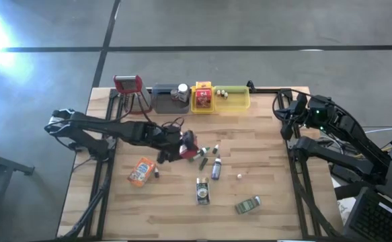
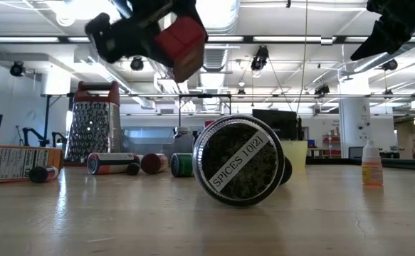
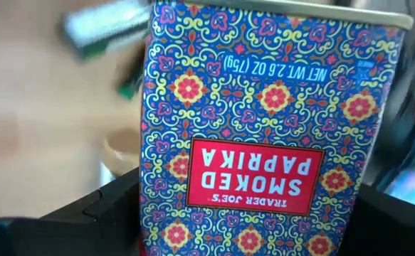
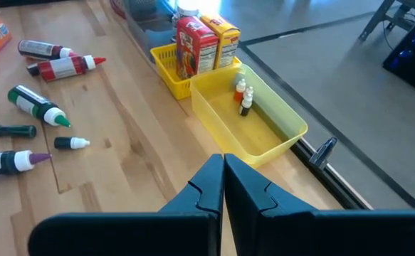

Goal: Pick & Place Kitchen Items
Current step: Put the red seasoning can into the black bin

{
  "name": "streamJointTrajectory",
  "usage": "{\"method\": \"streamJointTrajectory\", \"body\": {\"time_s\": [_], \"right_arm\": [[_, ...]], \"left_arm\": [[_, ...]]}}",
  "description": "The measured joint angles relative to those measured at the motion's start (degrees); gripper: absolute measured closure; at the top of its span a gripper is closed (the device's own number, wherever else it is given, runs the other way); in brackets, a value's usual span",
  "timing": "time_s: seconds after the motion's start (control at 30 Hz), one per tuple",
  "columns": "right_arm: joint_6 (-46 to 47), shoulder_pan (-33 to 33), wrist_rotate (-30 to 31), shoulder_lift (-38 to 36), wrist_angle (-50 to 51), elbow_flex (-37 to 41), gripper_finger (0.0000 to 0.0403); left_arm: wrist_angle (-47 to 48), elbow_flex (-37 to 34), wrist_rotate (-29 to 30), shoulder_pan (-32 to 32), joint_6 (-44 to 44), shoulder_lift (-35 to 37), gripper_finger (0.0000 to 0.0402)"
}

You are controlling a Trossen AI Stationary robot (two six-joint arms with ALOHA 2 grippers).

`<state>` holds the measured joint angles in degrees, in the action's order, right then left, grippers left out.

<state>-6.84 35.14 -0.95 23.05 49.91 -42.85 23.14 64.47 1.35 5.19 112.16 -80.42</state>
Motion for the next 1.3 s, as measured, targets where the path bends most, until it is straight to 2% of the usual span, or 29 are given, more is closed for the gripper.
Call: {"method": "streamJointTrajectory", "body": {"time_s": [0.23, 0.3, 0.4, 0.63, 0.8, 1.03, 1.3], "right_arm": [[-0.01, 0.00, 0.00, 0.00, 0.00, 0.00, 0.0394], [-0.01, 0.01, 0.00, 0.00, 0.00, 0.00, 0.0394], [-0.01, 0.02, 0.01, 0.00, 0.00, 0.00, 0.0394], [-0.01, 0.01, 0.00, 0.00, 0.00, 0.00, 0.0394], [-0.01, 0.02, 0.00, 0.00, -0.02, 0.00, 0.0394], [-0.01, 0.00, 0.00, 0.00, 0.00, 0.00, 0.0394], [-0.02, 0.00, 0.00, 0.00, -0.02, 0.00, 0.0394]], "left_arm": [[-0.04, -0.68, -0.24, 0.02, 33.35, 0.00, 0.0071], [0.15, -1.22, -0.29, 0.00, 40.04, 0.00, 0.0071], [-0.55, -1.55, -0.35, -0.49, 45.62, 0.00, 0.0071], [-2.56, -1.87, -0.75, -3.87, 41.94, 0.07, 0.0071], [-5.79, -1.94, -6.25, -8.59, 39.98, -1.29, 0.0071], [-15.47, -1.95, -21.57, -16.73, 33.33, -6.73, 0.0071], [-27.19, -1.95, -39.58, -25.39, 32.04, -16.04, 0.0071]]}}
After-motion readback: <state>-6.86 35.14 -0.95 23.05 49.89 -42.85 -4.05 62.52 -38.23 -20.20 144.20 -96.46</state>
